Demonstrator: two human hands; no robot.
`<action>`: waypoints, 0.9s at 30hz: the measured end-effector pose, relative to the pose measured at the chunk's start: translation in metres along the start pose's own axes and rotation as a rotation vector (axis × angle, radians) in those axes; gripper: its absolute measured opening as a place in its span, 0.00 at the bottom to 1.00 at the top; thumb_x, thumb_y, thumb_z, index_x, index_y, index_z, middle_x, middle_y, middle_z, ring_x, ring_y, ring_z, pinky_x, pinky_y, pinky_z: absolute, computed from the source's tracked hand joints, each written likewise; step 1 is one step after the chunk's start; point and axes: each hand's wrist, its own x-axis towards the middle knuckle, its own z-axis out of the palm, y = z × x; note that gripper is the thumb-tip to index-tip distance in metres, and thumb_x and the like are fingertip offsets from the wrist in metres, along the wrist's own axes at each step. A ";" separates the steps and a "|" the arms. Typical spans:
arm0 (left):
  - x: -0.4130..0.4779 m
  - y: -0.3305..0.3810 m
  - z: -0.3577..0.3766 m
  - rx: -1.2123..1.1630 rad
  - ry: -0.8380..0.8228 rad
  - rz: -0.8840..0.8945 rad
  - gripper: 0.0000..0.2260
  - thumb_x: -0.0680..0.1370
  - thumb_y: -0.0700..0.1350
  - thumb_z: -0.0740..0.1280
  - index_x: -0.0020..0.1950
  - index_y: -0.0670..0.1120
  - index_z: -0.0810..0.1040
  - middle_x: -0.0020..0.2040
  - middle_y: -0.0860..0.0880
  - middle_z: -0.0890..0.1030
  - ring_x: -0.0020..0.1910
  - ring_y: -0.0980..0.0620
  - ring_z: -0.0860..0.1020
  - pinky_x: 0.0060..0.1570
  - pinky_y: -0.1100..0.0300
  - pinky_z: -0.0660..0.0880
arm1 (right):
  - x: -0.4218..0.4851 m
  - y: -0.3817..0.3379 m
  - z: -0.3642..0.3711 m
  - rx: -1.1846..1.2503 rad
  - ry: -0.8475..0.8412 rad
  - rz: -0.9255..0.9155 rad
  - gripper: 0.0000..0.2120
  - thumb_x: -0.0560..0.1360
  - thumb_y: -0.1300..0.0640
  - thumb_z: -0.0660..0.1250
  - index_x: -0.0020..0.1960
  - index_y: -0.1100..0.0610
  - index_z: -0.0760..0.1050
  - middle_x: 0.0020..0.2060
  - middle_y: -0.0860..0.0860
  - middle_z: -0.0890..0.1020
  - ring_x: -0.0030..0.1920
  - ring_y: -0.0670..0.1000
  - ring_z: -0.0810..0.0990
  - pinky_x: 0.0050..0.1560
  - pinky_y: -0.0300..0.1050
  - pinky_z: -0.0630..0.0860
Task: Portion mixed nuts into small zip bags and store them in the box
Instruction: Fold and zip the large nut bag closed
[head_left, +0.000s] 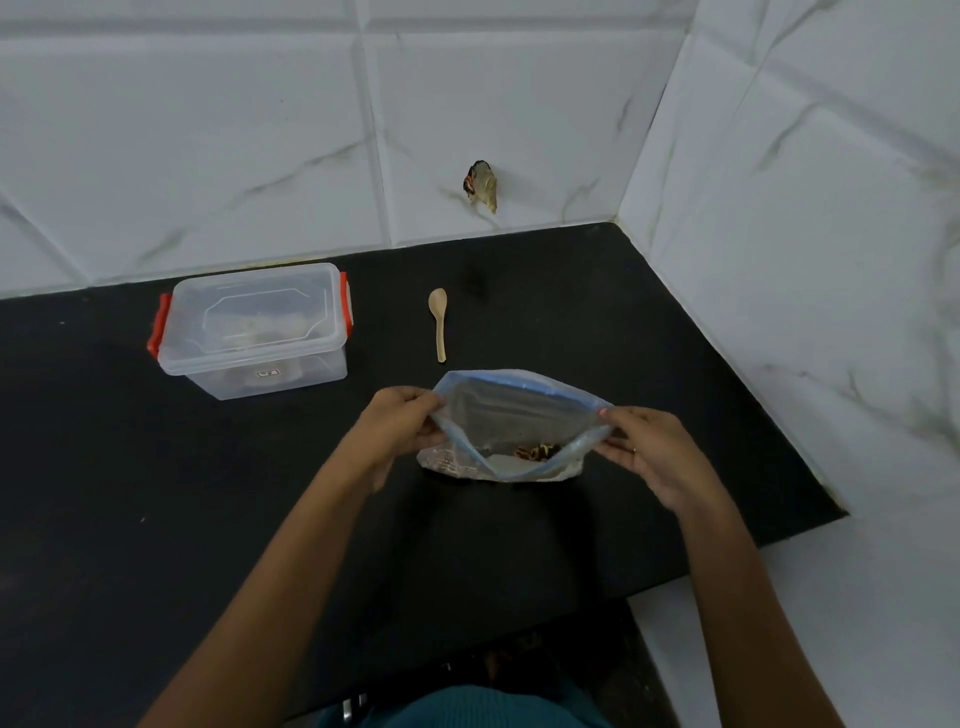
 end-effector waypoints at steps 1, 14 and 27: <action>-0.002 0.001 -0.001 -0.114 -0.055 -0.027 0.07 0.80 0.42 0.60 0.52 0.41 0.76 0.47 0.44 0.79 0.45 0.51 0.80 0.39 0.62 0.80 | -0.001 -0.001 -0.002 0.063 -0.042 0.023 0.05 0.75 0.62 0.64 0.51 0.60 0.75 0.49 0.56 0.80 0.51 0.52 0.80 0.51 0.44 0.77; -0.002 -0.009 -0.006 -0.816 -0.121 -0.264 0.06 0.75 0.36 0.63 0.42 0.36 0.80 0.44 0.36 0.81 0.37 0.46 0.84 0.40 0.55 0.79 | 0.005 0.005 -0.010 0.576 -0.208 0.193 0.10 0.65 0.59 0.67 0.46 0.59 0.77 0.41 0.55 0.83 0.41 0.50 0.84 0.40 0.44 0.82; 0.000 -0.002 0.000 -0.316 -0.065 -0.063 0.03 0.73 0.39 0.67 0.45 0.45 0.79 0.37 0.48 0.82 0.38 0.54 0.75 0.40 0.64 0.73 | 0.007 0.003 -0.003 0.366 -0.167 0.132 0.16 0.62 0.65 0.69 0.49 0.57 0.77 0.46 0.53 0.80 0.47 0.49 0.77 0.48 0.39 0.74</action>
